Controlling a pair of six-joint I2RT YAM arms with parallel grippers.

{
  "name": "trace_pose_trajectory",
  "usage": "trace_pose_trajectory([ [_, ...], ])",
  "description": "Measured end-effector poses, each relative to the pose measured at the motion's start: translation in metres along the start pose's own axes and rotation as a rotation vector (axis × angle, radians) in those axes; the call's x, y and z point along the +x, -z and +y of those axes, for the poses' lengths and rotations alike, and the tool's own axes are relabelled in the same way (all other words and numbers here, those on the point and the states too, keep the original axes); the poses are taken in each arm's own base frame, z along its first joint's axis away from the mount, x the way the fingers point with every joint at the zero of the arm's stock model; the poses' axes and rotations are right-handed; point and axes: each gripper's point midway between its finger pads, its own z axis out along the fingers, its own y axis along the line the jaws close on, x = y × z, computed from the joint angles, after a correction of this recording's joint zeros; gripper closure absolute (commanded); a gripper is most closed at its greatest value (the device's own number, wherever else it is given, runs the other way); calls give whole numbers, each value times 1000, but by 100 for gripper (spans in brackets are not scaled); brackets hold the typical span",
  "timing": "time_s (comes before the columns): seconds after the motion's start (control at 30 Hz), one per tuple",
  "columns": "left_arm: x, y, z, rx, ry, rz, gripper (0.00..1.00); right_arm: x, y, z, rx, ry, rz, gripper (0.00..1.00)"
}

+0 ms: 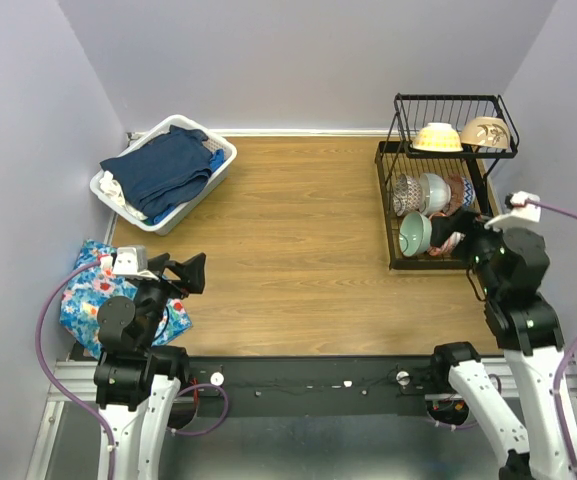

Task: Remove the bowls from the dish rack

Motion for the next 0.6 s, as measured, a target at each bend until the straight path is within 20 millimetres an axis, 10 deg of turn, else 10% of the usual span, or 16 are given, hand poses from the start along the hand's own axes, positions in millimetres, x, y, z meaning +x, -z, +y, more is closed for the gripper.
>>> trace_pose_trajectory([
  [0.6, 7, 13, -34, 160, 17, 22, 1, 87, -61, 7, 61, -91, 424, 0],
])
